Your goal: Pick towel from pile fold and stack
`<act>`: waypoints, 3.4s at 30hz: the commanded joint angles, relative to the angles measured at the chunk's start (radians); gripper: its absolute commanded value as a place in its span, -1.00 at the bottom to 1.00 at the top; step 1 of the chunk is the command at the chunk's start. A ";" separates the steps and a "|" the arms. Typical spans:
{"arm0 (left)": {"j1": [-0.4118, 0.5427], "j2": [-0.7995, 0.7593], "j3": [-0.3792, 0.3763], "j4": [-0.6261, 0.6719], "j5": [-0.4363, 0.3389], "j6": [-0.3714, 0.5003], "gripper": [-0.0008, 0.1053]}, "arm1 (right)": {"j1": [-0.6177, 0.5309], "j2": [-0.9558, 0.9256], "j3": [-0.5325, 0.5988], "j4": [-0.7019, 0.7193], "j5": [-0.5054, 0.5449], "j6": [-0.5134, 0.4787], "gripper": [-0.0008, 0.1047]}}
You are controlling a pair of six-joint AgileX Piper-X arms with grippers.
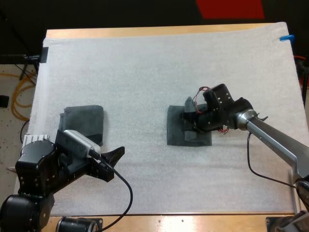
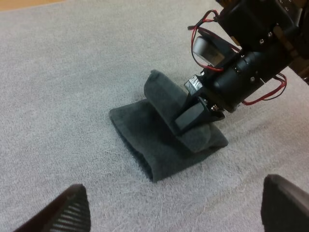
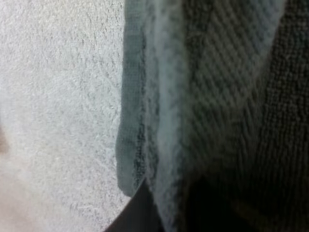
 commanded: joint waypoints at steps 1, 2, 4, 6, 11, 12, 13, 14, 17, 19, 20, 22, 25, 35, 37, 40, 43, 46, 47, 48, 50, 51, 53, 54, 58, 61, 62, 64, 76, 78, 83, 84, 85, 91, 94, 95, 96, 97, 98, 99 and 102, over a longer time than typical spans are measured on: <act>-0.001 0.001 -0.002 0.003 -0.004 -0.003 0.34 | 0.000 -0.007 -0.009 -0.033 -0.034 -0.002 -0.74; -0.001 0.001 -0.002 0.003 -0.004 -0.003 0.34 | 0.000 -0.007 -0.009 -0.040 -0.046 -0.002 -0.65; -0.001 0.001 -0.002 0.003 -0.004 -0.003 0.34 | 0.000 -0.009 -0.009 -0.089 -0.124 0.001 -0.24; -0.001 0.001 -0.002 0.003 -0.004 -0.003 0.34 | 0.000 -0.013 -0.009 -0.134 -0.240 0.001 0.03; -0.001 0.001 -0.002 0.003 -0.004 -0.003 0.34 | 0.003 -0.026 -0.010 -0.159 -0.274 0.009 0.24; -0.001 0.001 -0.002 0.003 -0.004 -0.003 0.34 | 0.003 -0.026 -0.010 -0.154 -0.261 0.009 0.24; -0.001 0.001 -0.002 0.003 -0.004 -0.003 0.34 | 0.003 -0.026 -0.010 -0.149 -0.251 0.009 0.24; -0.001 0.001 -0.002 0.003 -0.004 -0.003 0.34 | 0.003 -0.026 -0.010 -0.146 -0.248 0.009 0.24; -0.001 0.001 -0.002 0.003 -0.004 -0.003 0.34 | 0.003 -0.026 -0.010 -0.147 -0.245 0.009 0.24; -0.001 0.001 -0.002 0.003 -0.004 -0.003 0.34 | 0.006 -0.026 -0.010 -0.147 -0.231 0.009 0.24; -0.001 0.001 -0.002 0.003 -0.004 -0.003 0.34 | 0.006 -0.026 -0.010 -0.147 -0.228 0.009 0.24; -0.001 0.001 -0.002 0.003 -0.004 -0.003 0.34 | 0.006 -0.023 -0.010 -0.147 -0.234 0.009 0.24; -0.001 0.001 -0.002 0.003 -0.004 -0.003 0.34 | 0.006 -0.039 -0.010 -0.138 -0.247 0.006 0.23; -0.001 0.001 -0.002 -0.006 0.001 -0.003 0.34 | 0.006 -0.295 -0.010 -0.020 -0.046 -0.153 0.23; -0.001 0.001 -0.002 -0.007 0.018 -0.003 0.34 | 0.006 -0.374 -0.010 0.048 0.007 -0.195 0.23; -0.001 0.001 -0.002 -0.012 0.040 -0.003 0.34 | 0.006 -0.477 -0.010 0.162 0.075 -0.258 0.23; -0.001 0.001 -0.002 -0.016 0.056 -0.003 0.34 | 0.006 -0.582 -0.010 0.265 0.139 -0.307 0.23; -0.001 0.003 -0.002 -0.012 0.063 -0.005 0.35 | 0.006 -0.694 -0.010 0.370 0.205 -0.357 0.23; -0.001 0.007 -0.002 -0.012 0.063 -0.008 0.35 | 0.006 -0.711 -0.010 0.387 0.215 -0.364 0.23; -0.002 0.019 -0.002 -0.015 0.063 -0.025 0.35 | 0.006 -0.756 -0.010 0.415 0.239 -0.386 0.23; -0.005 0.036 -0.002 -0.029 0.067 -0.060 0.35 | 0.006 -0.821 -0.010 0.439 0.275 -0.406 0.23; -0.009 0.052 -0.002 -0.044 0.067 -0.073 0.35 | 0.006 -0.859 -0.010 0.445 0.298 -0.408 0.23; -0.024 0.093 -0.002 -0.090 0.070 -0.085 0.35 | 0.006 -0.903 -0.010 0.445 0.326 -0.408 0.23; -0.042 0.125 -0.002 -0.129 0.069 -0.094 0.35 | 0.006 -0.928 -0.010 0.445 0.345 -0.408 0.23; -0.135 0.253 -0.002 -0.234 0.032 -0.110 0.38 | 0.006 -0.981 -0.010 0.447 0.374 -0.408 0.23; -0.220 0.390 -0.002 -0.296 -0.101 -0.114 0.46 | 0.006 -0.991 -0.010 0.465 0.377 -0.408 0.23; -0.234 0.416 -0.002 -0.311 -0.121 -0.121 0.46 | 0.006 -0.992 -0.010 0.477 0.377 -0.408 0.23; -0.290 0.541 -0.002 -0.408 -0.189 -0.179 0.46 | 0.006 -0.991 -0.010 0.511 0.377 -0.408 0.23; -0.353 1.051 -0.007 -0.695 -0.108 -0.481 0.46 | 0.006 -0.991 0.006 0.611 0.377 -0.405 0.23; -0.353 1.093 -0.007 -0.713 -0.075 -0.501 0.46 | 0.006 -0.991 0.006 0.609 0.377 -0.405 0.23; -0.353 1.161 -0.007 -0.765 0.004 -0.547 0.46 | 0.006 -0.991 0.006 0.609 0.377 -0.407 0.23; -0.353 1.171 -0.007 -0.768 0.014 -0.556 0.46 | 0.006 -0.991 0.006 0.609 0.377 -0.407 0.23; -0.353 1.178 -0.007 -0.767 0.024 -0.558 0.46 | 0.006 -0.991 0.006 0.609 0.377 -0.407 0.23; -0.353 1.194 -0.011 -0.767 0.132 -0.562 0.46 | 0.006 -0.991 0.006 0.609 0.377 -0.407 0.23; -0.363 1.194 -0.011 -0.767 0.137 -0.598 0.46 | 0.006 -0.991 0.006 0.609 0.387 -0.407 0.23; -0.366 1.194 -0.011 -0.767 0.134 -0.605 0.46 | 0.006 -0.991 0.006 0.609 0.391 -0.407 0.23; -0.370 1.194 -0.011 -0.767 0.132 -0.609 0.46 | 0.006 -0.991 0.006 0.609 0.399 -0.407 0.23; -0.376 1.194 -0.011 -0.767 0.128 -0.609 0.46 | 0.006 -0.991 0.006 0.609 0.399 -0.407 0.23; -0.378 1.194 -0.011 -0.767 0.125 -0.609 0.46 | 0.006 -0.991 0.006 0.609 0.399 -0.407 0.23; -0.384 1.194 -0.011 -0.767 0.125 -0.609 0.45 | 0.006 -0.991 0.006 0.609 0.399 -0.407 0.23; -0.399 1.194 -0.011 -0.767 0.118 -0.631 0.34 | 0.006 -0.991 0.006 0.609 0.399 -0.407 0.23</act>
